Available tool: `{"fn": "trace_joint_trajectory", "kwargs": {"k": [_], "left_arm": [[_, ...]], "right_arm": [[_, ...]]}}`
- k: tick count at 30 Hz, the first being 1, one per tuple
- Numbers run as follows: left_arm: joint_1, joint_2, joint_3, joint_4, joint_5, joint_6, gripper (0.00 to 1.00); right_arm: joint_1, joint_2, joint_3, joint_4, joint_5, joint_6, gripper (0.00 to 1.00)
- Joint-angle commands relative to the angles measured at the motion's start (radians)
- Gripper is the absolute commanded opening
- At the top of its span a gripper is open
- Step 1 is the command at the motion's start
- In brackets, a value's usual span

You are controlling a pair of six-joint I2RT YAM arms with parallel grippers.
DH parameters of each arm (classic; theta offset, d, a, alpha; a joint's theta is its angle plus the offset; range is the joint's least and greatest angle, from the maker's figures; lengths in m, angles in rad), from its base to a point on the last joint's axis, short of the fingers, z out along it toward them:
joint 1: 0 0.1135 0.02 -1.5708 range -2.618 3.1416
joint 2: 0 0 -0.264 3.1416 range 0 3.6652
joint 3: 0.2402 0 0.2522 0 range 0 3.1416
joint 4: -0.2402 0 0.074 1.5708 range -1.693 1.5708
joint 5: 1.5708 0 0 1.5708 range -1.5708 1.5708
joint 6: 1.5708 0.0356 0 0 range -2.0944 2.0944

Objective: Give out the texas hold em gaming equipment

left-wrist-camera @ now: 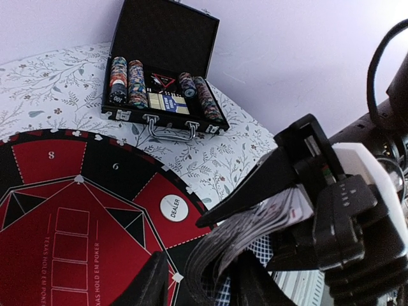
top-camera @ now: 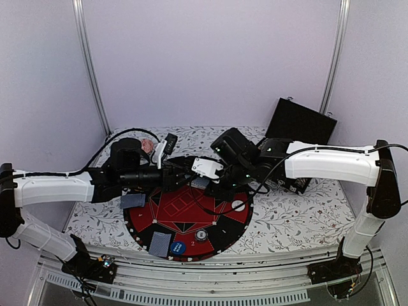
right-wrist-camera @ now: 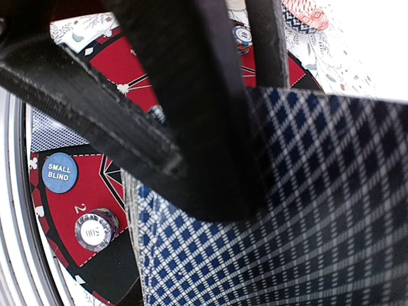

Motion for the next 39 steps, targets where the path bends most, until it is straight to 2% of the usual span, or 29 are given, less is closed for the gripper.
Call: {"fn": "trace_joint_trajectory", "kwargs": {"k": [1,6,11,19,25,39], "left_arm": [[0.011,-0.026,-0.021,-0.053,-0.044,0.024,0.38],[0.013,-0.042,-0.026,-0.051,-0.039,0.026,0.32],[0.015,-0.055,-0.034,-0.056,-0.046,0.028,0.19],[0.023,-0.072,-0.037,-0.081,-0.065,0.035,0.13],[0.023,-0.089,-0.042,-0.08,-0.049,0.038,0.01],[0.05,-0.164,-0.077,-0.091,-0.006,0.037,0.0]], "right_arm": [[0.0,-0.008,-0.004,0.004,-0.005,0.005,0.4],[0.0,-0.007,-0.001,0.001,-0.005,0.002,0.4],[0.001,-0.006,-0.001,-0.001,-0.004,0.002,0.4],[0.001,-0.009,0.0,-0.006,0.002,-0.001,0.4],[0.0,-0.007,-0.001,-0.006,0.001,0.002,0.4],[-0.003,-0.007,-0.003,-0.009,0.007,0.004,0.4]]}}
